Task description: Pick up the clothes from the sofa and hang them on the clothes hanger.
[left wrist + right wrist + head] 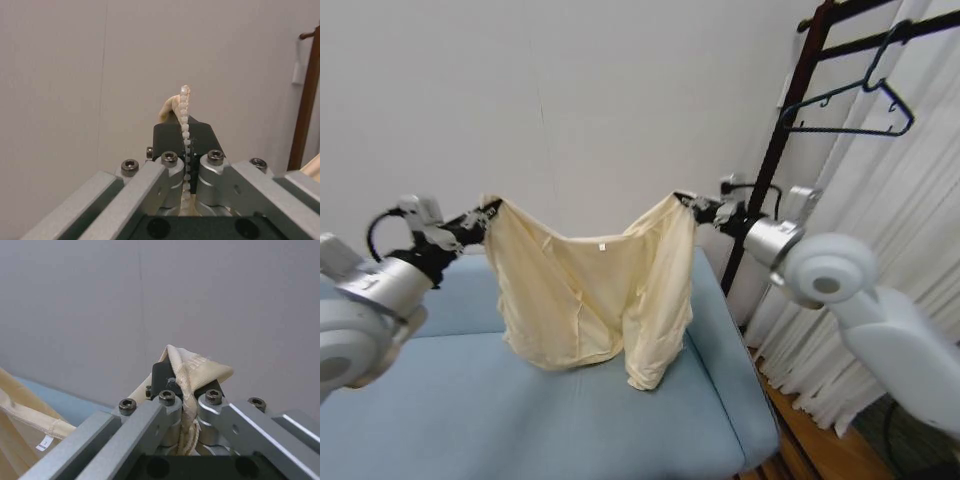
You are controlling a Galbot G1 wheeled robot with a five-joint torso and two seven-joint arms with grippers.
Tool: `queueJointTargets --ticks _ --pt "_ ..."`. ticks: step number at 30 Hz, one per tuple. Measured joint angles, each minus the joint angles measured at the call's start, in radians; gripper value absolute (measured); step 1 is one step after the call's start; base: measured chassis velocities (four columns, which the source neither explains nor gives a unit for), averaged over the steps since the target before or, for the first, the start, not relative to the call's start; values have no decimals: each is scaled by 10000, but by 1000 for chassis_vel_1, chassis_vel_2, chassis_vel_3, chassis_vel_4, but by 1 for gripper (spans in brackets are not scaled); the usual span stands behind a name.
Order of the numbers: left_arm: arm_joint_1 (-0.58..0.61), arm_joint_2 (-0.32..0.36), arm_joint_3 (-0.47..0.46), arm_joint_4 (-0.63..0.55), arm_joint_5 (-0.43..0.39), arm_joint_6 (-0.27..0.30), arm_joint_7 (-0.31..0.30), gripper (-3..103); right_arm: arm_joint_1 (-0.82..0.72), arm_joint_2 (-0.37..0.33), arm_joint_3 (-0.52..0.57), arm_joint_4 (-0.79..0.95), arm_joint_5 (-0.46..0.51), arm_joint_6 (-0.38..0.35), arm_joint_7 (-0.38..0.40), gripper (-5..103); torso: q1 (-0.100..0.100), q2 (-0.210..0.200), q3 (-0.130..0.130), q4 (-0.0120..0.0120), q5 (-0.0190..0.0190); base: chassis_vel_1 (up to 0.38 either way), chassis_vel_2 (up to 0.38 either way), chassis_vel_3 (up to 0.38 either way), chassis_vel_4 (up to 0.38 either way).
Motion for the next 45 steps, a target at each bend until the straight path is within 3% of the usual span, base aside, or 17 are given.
queueJointTargets --ticks 2,8,14,17,18,21,23,26,28,29,32,33,35,38,39,43,45 --pt "115 253 -943 -257 -881 152 -11 1 604 -425 29 193 1114 -265 115 1 0 0 0 -2 -3 0 0 0 0" --pt "310 394 -2319 -1246 -2359 454 -128 1 1514 -1562 219 864 3341 -576 160 1 -1 0 -1 -5 -2 0 0 0 0" --pt "299 452 -3195 -1365 -3452 398 -142 1 2197 -2759 495 1105 4616 -759 -176 1 -1 0 -1 -3 0 0 0 0 0" --pt "440 179 -3583 -1355 -4541 401 -741 1 2260 -3851 768 1311 5606 -950 -473 1 -1 0 -2 -7 -1 0 0 0 0" --pt "440 179 -3583 -1355 -4541 401 -741 1 2260 -3851 768 1311 5606 -950 -473 1 -1 0 -2 -7 -1 0 0 0 0" --pt "876 -735 -3180 -1323 -5120 788 -1650 1 2100 -4436 843 1854 6724 -1426 166 1 -3 2 -3 -9 3 0 0 0 0" --pt "1102 -1191 -2858 -1315 -5039 1039 -1670 1 1980 -4448 801 2087 6983 -1517 597 1 -3 2 -3 -10 -1 0 0 0 0" --pt "1830 -2688 -1405 -1282 -3724 1434 -1645 1 1121 -3928 650 2557 7180 -1655 1958 1 -2 1 0 -2 -12 0 0 0 0" --pt "2196 -3605 -297 -1250 -3040 1886 -1665 1 -116 -3091 525 2551 5719 -1718 2276 1 -2 0 2 2 -7 0 0 0 0" --pt "2196 -3605 -297 -1250 -3040 1886 -1665 1 -116 -3091 525 2551 5719 -1718 2276 1 -2 0 2 2 -7 0 0 0 0" --pt "2085 -4268 1536 -1033 -2186 2509 -876 1 -1952 -1676 92 1634 2896 -1637 1638 1 -1 0 2 5 3 0 0 0 0" --pt "2085 -4268 1536 -1033 -2186 2509 -876 1 -1952 -1676 92 1634 2896 -1637 1638 1 -1 0 2 5 3 0 0 0 0" --pt "1810 -4354 2726 144 -1210 2495 -343 1 -3100 -852 -228 555 672 -1523 343 1 -1 0 3 -7 10 0 0 0 0" --pt "1157 -4272 4290 2906 1094 1747 1023 1 -3842 272 -1243 -1061 -2289 -630 -1490 1 1 -2 3 -11 -3 0 0 0 0" --pt "1157 -4272 4290 2906 1094 1747 1023 1 -3842 272 -1243 -1061 -2289 -630 -1490 1 1 -2 3 -11 -3 0 0 0 0" --pt "-417 -4297 5816 5613 2909 640 2303 1 -3912 1524 -2289 -2938 -4605 372 -2329 1 3 -3 5 5 -6 0 0 0 0" --pt "-824 -4356 6090 6120 3125 520 2462 1 -3874 1714 -2439 -3248 -4841 448 -2425 1 3 -3 4 2 -6 0 0 0 0"
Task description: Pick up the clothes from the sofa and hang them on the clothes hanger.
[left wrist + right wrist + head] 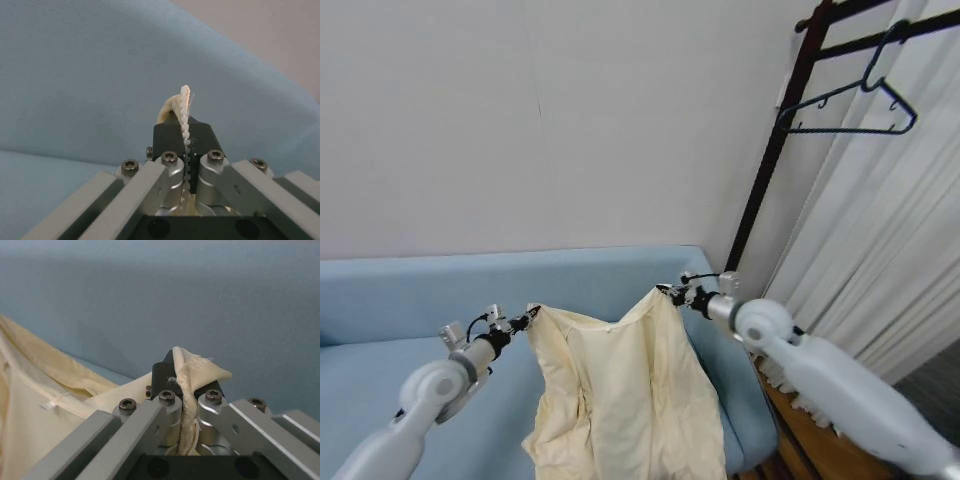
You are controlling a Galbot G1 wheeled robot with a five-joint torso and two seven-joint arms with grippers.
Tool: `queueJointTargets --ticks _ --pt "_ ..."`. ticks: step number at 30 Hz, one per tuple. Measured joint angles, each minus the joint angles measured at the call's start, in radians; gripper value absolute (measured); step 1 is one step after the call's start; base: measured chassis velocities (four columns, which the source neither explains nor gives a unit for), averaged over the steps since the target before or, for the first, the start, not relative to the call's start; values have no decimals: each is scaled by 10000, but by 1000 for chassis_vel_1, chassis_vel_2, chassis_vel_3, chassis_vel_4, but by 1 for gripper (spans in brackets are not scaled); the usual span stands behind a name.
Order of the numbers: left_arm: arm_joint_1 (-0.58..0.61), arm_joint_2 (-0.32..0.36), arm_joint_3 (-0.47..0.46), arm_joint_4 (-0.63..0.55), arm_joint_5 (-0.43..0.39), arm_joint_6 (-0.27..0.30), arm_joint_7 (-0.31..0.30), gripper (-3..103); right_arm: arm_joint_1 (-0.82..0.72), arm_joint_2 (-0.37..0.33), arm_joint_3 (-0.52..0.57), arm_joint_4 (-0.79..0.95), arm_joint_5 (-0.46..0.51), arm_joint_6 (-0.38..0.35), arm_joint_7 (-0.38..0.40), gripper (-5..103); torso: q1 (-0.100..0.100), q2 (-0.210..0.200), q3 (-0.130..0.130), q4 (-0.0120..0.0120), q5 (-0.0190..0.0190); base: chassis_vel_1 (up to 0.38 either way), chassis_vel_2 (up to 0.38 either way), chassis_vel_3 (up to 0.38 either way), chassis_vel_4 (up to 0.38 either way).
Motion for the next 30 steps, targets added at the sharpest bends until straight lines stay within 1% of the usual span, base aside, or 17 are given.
queueJointTargets --ticks 1,2,3,8,9,13,14,16,18,19,20,22,23,27,28,29,30 --pt "-730 -144 475 789 314 -115 180 1 83 216 -199 -403 -357 99 -122 1 1 1 0 -3 1 0 0 0 0" --pt "-1115 -244 729 1158 472 -146 232 1 139 295 -266 -585 -556 141 -185 1 0 0 -1 -8 1 0 0 0 0" --pt "-1115 -244 729 1158 472 -146 232 1 139 295 -266 -585 -556 141 -185 1 0 0 -1 -8 1 0 0 0 0" --pt "-2955 -1039 2065 2523 1127 -422 294 1 940 905 -700 -1961 -1849 766 -401 1 -2 1 -3 -11 5 0 0 0 0" --pt "-2955 -1039 2065 2523 1127 -422 294 1 940 905 -700 -1961 -1849 766 -401 1 -2 1 -3 -11 5 0 0 0 0" --pt "-4085 -1809 3252 3444 1612 -621 277 1 1875 1740 -1067 -3612 -2794 1187 -657 1 -1 2 -2 -4 6 0 0 0 0" --pt "-4085 -1809 3252 3444 1612 -621 277 1 1875 1740 -1067 -3612 -2794 1187 -657 1 -1 2 -2 -4 6 0 0 0 0" --pt "-4459 -2225 3745 4119 2054 -759 232 1 2174 2113 -1255 -4513 -3414 1388 -797 -2 0 1 -2 -2 3 0 0 0 0" --pt "-4625 -2556 4038 4761 2506 -876 177 1 2183 2240 -1402 -5090 -3905 1417 -893 9 1 1 -2 -3 5 0 0 0 0" --pt "-4625 -2556 4038 4761 2506 -876 177 1 2183 2240 -1402 -5090 -3905 1417 -893 9 1 1 -2 -3 5 0 0 0 0" --pt "-4661 -2701 4185 5087 2781 -965 132 1 2110 2258 -1467 -5282 -4086 1418 -906 9 0 1 -2 -4 6 0 0 0 0" --pt "-4649 -3002 4428 5642 3439 -1071 44 -1 1791 2236 -1591 -5559 -4373 1396 -904 19 -1 1 -2 -6 2 0 0 0 0" --pt "-4649 -3002 4428 5642 3439 -1071 44 -1 1791 2236 -1591 -5559 -4373 1396 -904 19 -1 1 -2 -6 2 0 0 0 0" --pt "-4274 -3220 4479 5525 3814 -1005 -17 20 1015 1830 -1681 -5389 -4347 1276 -807 41 -3 1 -3 -9 4 0 0 0 0" --pt "-4274 -3220 4479 5525 3814 -1005 -17 20 1015 1830 -1681 -5389 -4347 1276 -807 41 -3 1 -3 -9 4 0 0 0 0" --pt "-4185 -3201 4469 5390 3833 -976 -34 26 866 1711 -1663 -5186 -4231 1233 -713 41 -3 2 -3 -9 6 0 0 0 0" --pt "-4103 -3163 4443 5252 3836 -944 -35 26 762 1609 -1617 -4992 -4099 1178 -631 47 -4 2 -4 -10 8 0 0 0 0"
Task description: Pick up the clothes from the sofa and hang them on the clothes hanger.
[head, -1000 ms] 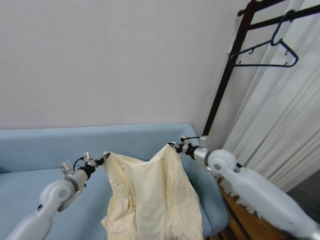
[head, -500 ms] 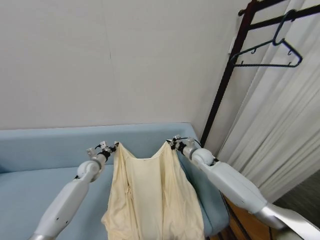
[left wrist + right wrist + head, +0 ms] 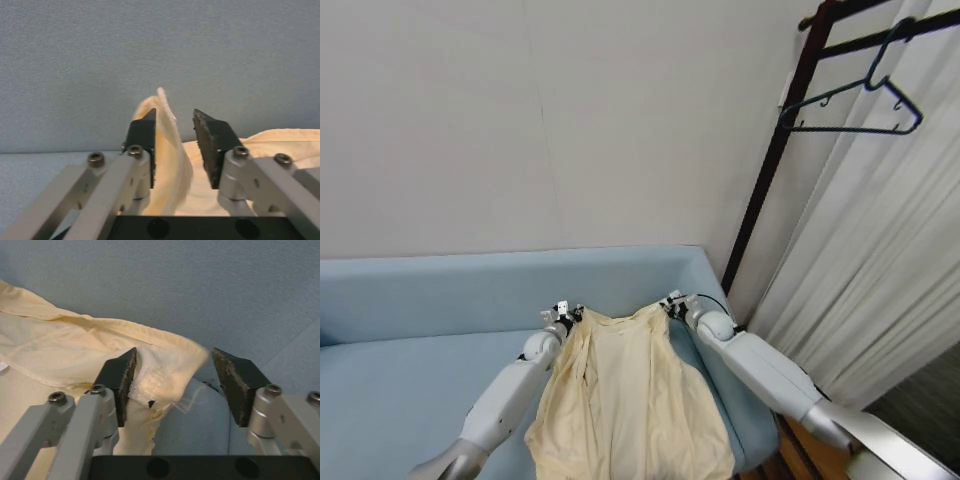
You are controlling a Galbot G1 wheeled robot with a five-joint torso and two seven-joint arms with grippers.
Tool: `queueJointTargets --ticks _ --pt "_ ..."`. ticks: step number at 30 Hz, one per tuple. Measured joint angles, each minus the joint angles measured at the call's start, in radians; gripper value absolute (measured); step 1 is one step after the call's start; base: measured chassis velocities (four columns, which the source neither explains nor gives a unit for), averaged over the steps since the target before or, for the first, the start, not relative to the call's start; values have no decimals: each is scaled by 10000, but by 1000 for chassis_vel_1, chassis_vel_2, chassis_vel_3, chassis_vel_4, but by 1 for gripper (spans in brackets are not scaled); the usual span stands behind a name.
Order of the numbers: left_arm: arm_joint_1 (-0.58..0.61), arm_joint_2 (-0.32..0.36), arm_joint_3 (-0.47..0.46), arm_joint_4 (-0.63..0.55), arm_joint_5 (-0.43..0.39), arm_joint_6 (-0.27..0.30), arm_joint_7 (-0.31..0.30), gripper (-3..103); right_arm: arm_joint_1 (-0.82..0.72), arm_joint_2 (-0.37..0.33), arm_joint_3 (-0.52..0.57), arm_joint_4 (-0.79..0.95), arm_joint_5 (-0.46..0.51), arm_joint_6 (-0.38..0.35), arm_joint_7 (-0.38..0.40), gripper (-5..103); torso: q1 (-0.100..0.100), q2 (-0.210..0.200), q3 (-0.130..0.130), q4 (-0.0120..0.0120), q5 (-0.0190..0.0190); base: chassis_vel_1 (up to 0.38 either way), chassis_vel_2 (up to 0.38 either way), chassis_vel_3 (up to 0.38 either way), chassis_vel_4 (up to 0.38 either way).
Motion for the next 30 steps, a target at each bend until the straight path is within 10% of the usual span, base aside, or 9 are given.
queueJointTargets --ticks 12,21,30 --pt "1513 1531 -1714 -2346 -618 671 359 70 152 -604 1194 1004 1901 -1251 453 95 -1 2 -1 6 -4 0 0 0 0" --pt "3233 2512 -3396 -4220 -1007 817 616 98 818 -956 1493 1077 3746 -2442 307 100 -2 2 -1 7 -6 0 0 0 0" --pt "4232 3000 -4979 -6628 -1462 827 202 100 597 -2180 3466 4600 4864 -2328 4701 100 -1 2 -1 3 -6 0 0 0 0"
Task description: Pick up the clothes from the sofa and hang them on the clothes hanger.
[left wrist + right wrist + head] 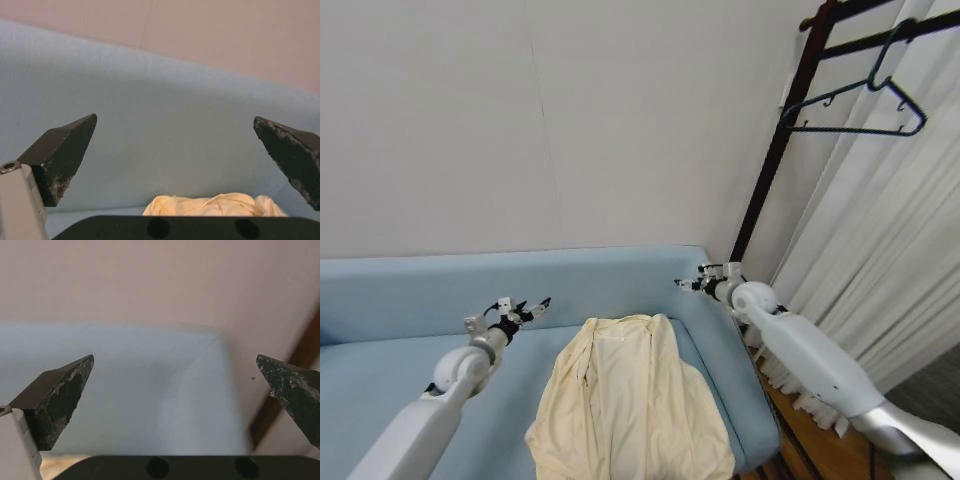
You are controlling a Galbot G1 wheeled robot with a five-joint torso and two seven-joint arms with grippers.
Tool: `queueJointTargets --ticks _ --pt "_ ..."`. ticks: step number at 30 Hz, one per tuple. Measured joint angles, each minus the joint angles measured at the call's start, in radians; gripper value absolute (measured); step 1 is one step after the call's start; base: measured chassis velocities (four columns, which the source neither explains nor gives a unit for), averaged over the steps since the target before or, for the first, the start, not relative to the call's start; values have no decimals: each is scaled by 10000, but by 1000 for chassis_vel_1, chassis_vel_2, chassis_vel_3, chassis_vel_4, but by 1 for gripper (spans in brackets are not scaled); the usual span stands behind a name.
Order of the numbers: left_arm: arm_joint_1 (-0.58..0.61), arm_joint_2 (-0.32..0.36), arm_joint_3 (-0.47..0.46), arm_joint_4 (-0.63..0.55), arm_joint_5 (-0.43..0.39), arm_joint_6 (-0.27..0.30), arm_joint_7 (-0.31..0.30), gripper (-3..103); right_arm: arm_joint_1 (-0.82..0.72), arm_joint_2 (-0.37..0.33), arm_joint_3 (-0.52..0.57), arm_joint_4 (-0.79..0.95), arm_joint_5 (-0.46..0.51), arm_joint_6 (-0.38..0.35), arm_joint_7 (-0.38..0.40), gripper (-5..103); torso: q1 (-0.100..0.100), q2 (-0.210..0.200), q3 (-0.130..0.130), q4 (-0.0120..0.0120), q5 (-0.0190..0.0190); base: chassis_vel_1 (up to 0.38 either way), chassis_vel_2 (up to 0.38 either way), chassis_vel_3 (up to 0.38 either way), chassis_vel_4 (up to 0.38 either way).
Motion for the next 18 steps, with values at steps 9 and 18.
queueJointTargets --ticks 9,18 --pt "1128 -212 -1030 -2091 23 -89 -228 100 3976 -1884 -587 1508 3454 196 5535 100 1 0 1 14 -1 0 0 0 0" --pt "1468 -624 -1203 -2596 42 -93 -364 100 4929 -4518 -75 2267 6105 764 4842 100 -1 0 -2 -13 6 -6 -4 -3 -2"
